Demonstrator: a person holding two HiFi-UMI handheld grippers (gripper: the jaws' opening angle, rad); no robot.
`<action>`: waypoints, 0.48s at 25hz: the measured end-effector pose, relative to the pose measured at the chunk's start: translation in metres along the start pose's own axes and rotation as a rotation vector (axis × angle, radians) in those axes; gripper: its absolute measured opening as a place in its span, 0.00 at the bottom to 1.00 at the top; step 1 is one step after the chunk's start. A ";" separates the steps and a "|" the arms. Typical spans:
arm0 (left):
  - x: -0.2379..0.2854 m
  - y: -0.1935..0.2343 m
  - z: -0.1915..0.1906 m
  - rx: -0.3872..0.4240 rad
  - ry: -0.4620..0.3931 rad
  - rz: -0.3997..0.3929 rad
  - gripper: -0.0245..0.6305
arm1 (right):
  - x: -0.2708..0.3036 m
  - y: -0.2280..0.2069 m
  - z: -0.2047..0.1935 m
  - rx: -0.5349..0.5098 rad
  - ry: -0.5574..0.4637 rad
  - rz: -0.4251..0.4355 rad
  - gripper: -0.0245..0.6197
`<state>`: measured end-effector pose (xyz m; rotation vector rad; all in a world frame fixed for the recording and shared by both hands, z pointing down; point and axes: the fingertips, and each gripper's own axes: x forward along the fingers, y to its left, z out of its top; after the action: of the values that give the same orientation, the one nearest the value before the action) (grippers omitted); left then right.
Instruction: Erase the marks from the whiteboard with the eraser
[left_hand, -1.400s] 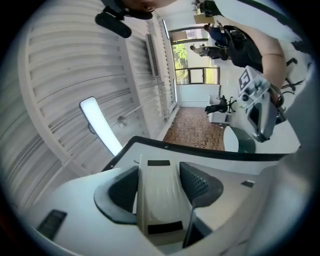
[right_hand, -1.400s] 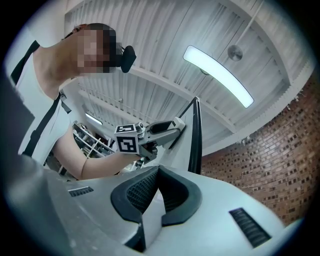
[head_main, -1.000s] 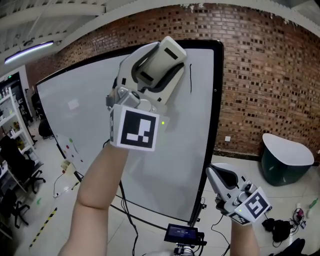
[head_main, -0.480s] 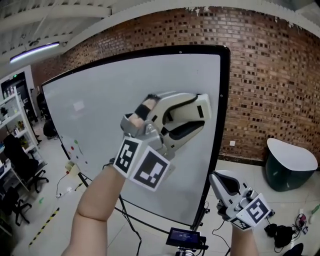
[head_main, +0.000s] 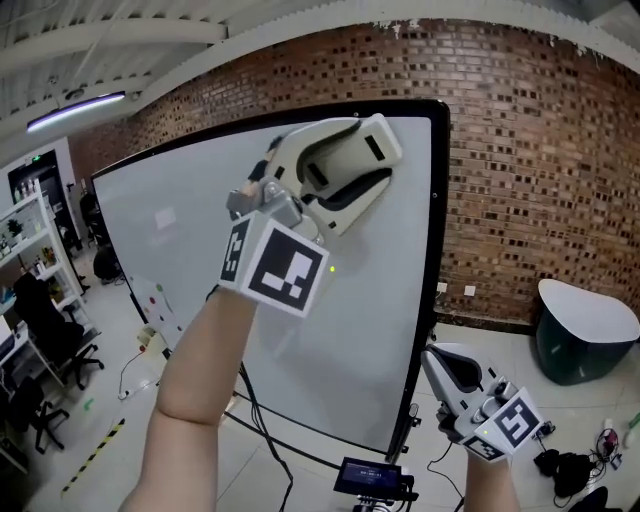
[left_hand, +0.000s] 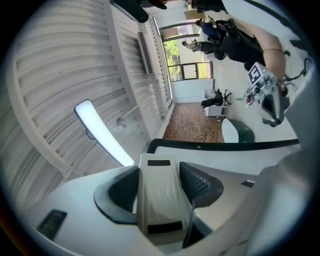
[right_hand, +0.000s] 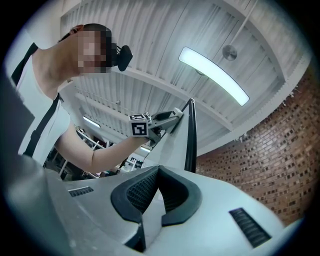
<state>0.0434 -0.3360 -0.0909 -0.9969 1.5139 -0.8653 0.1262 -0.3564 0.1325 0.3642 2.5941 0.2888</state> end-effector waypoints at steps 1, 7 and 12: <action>0.003 0.012 0.001 -0.001 0.014 0.049 0.47 | -0.004 -0.003 0.001 0.005 0.001 -0.005 0.07; 0.015 -0.004 0.019 0.001 -0.016 0.053 0.47 | -0.029 -0.021 0.002 0.037 -0.007 -0.013 0.07; 0.001 -0.081 0.020 -0.029 0.024 -0.114 0.47 | -0.050 -0.038 -0.008 0.091 -0.003 -0.010 0.07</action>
<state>0.0742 -0.3686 -0.0210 -1.1059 1.5051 -0.9407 0.1563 -0.4083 0.1510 0.3835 2.6110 0.1668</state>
